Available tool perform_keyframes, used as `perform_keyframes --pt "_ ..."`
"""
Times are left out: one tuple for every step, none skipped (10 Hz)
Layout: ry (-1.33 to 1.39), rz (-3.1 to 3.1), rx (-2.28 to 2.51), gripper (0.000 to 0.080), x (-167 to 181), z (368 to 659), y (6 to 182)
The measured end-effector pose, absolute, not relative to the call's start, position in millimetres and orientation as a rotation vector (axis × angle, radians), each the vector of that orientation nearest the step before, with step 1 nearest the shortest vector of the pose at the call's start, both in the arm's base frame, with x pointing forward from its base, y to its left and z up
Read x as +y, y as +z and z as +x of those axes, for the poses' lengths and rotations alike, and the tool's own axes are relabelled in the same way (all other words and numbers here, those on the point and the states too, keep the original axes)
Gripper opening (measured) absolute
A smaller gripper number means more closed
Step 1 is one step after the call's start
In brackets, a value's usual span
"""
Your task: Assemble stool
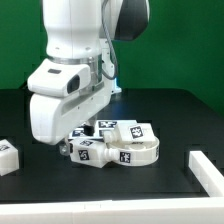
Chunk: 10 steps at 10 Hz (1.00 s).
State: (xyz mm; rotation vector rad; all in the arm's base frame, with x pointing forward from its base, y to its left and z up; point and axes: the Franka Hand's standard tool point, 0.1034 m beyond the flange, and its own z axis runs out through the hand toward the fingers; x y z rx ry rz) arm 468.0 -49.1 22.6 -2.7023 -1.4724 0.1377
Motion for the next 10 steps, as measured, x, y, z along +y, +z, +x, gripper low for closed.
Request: perform_keyframes --pt "0.135 -2.699 -1.478 0.065 -46.9 468.2 19.6" --pt "0.139 -2.698 -1.476 0.065 -48.1 467.8 17.8" --pt "0.139 -2.698 -1.476 0.0648 -47.9 467.8 17.8" --pt "0.139 -2.698 -1.476 0.05 -47.9 467.7 17.7" --pt "0.14 -2.697 -1.476 0.0365 -47.9 467.6 17.5" --pt "0.139 -2.698 -1.476 0.0365 -47.9 467.8 17.7" --pt "0.137 -2.68 -1.513 0.0333 -50.0 468.2 18.2" --pt "0.116 -2.623 -1.632 0.0333 -61.9 470.9 21.4" --pt "0.121 -2.642 -1.609 0.0333 -75.9 464.7 24.6" --pt "0.135 -2.669 -1.568 0.0333 -92.0 450.1 27.0"
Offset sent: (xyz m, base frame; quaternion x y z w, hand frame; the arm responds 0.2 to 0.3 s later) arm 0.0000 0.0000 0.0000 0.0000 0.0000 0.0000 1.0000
